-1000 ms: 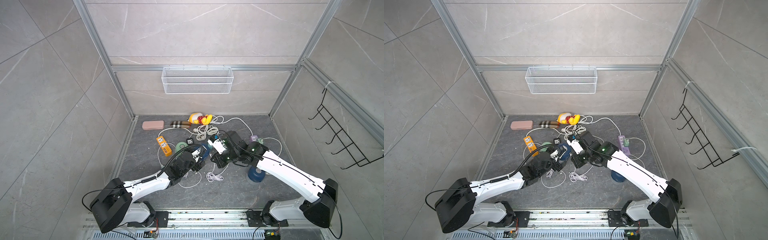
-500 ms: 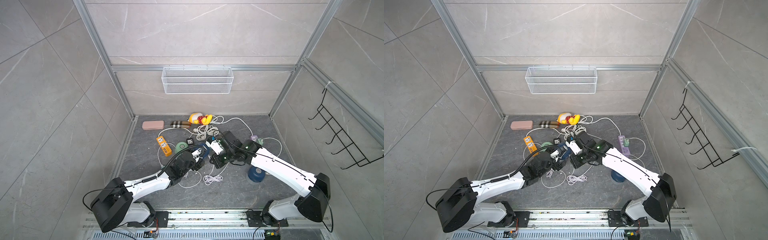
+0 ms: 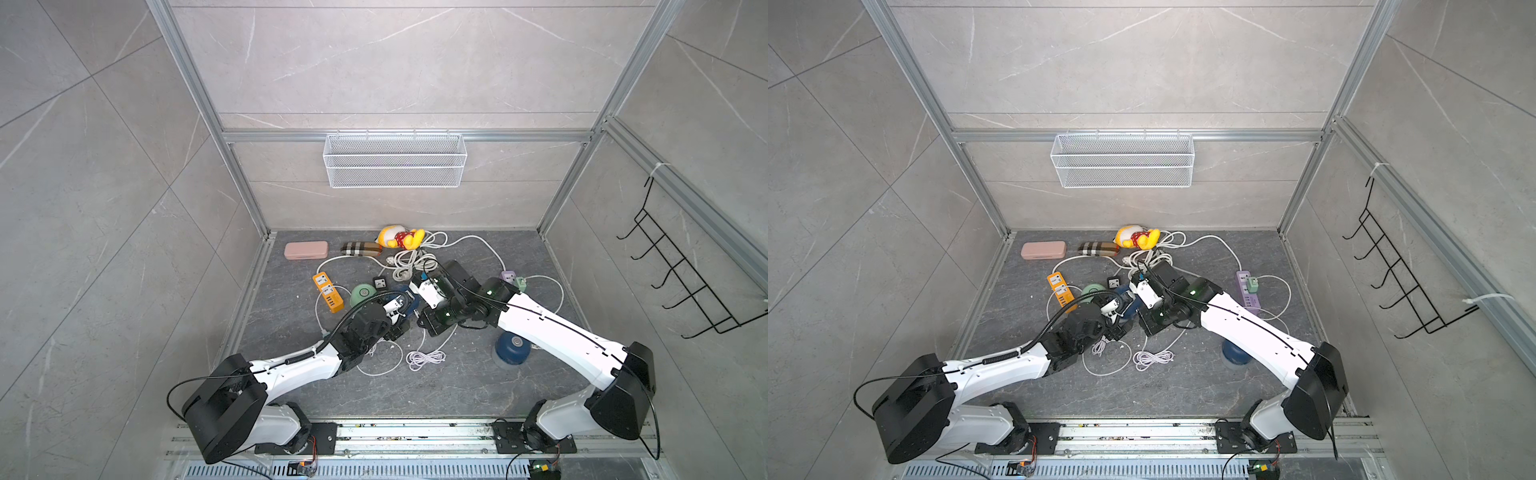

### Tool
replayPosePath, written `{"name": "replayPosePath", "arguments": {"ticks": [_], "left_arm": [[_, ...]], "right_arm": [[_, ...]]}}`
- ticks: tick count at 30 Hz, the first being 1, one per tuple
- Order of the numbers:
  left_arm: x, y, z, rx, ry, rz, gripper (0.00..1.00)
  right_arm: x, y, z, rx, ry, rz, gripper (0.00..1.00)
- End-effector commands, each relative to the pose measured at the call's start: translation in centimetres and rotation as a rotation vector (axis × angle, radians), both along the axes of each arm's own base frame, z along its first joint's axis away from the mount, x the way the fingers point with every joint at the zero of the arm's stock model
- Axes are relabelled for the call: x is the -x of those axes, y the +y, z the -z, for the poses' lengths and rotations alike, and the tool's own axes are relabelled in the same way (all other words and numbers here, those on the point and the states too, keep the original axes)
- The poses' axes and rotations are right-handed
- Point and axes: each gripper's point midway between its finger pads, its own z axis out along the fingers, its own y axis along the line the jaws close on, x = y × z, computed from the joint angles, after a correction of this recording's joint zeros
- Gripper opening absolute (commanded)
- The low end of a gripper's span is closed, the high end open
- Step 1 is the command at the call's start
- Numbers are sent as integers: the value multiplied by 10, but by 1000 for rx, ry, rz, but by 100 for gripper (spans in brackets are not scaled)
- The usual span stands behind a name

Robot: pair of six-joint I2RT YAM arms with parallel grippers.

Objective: Charge the cordless meat grinders
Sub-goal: Insert the charging cable into the cordless meat grinder.

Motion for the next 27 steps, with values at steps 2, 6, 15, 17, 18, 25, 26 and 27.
{"name": "replayPosePath", "arguments": {"ticks": [2,6,15,17,18,25,26,27], "left_arm": [[-7,-10,-32,74,-87,13,51],[-6,-10,-30,71,-80,22,51],[-2,-10,-28,46,-76,42,50],[-1,-10,-27,40,-72,48,49],[-1,-11,-27,38,-70,52,49],[6,-15,-18,-9,-59,83,48],[7,-15,-17,-14,-58,86,48],[7,-16,-17,-16,-57,90,48]], "right_arm": [[-1,5,-11,-20,-6,-8,0],[-1,6,-10,-16,-6,-11,0],[-2,0,-2,26,-7,-13,0],[-3,-1,-1,39,-12,-13,0],[-3,-2,-1,44,-12,-14,0],[-5,-4,-6,58,-30,-15,0],[-5,-3,-7,56,-30,-16,0],[-5,-3,-7,53,-28,-18,0]]}}
